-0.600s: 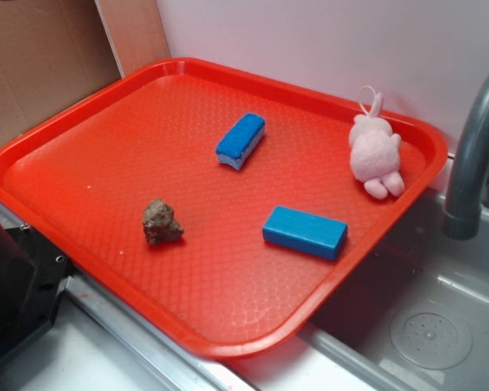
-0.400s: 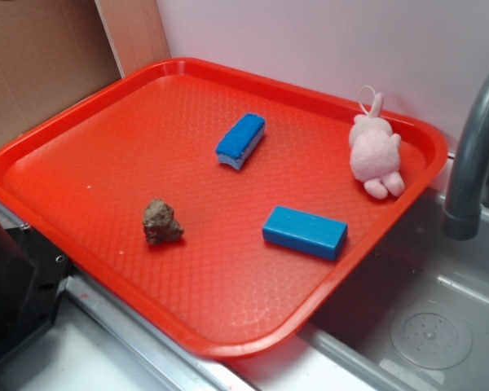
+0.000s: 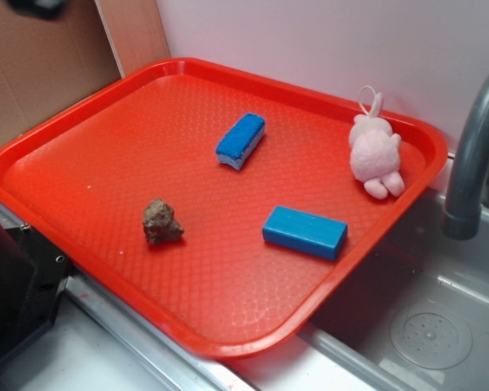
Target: Grab the pink bunny.
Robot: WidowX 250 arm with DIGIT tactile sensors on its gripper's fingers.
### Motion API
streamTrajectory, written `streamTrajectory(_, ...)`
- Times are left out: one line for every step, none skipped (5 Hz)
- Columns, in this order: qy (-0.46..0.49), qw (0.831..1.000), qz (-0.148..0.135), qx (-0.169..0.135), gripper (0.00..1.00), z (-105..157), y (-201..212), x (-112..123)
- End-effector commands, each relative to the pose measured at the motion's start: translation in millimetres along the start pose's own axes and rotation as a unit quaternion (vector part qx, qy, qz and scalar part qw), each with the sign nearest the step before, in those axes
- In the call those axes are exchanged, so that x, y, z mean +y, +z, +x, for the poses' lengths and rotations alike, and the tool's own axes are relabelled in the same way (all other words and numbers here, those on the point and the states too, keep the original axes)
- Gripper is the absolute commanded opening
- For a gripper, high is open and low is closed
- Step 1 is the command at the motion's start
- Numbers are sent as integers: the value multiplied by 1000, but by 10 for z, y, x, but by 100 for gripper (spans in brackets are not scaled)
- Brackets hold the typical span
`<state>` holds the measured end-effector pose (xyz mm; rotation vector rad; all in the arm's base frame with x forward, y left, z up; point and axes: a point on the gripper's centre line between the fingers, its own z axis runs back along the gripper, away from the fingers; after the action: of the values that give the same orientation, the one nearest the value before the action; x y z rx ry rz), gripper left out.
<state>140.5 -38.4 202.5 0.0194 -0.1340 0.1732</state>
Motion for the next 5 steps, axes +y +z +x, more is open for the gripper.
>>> streamTrajectory(171, 975, -126, -65, 100, 238, -25, 4)
streamTrajectory(171, 975, -126, -65, 100, 238, -25, 4)
streamTrajectory(171, 975, -126, -65, 100, 238, -25, 4)
streamTrajectory(154, 981, -111, -44, 100, 426, -329, -70)
streamTrajectory(119, 982, -97, -107, 100, 658, -486, -333)
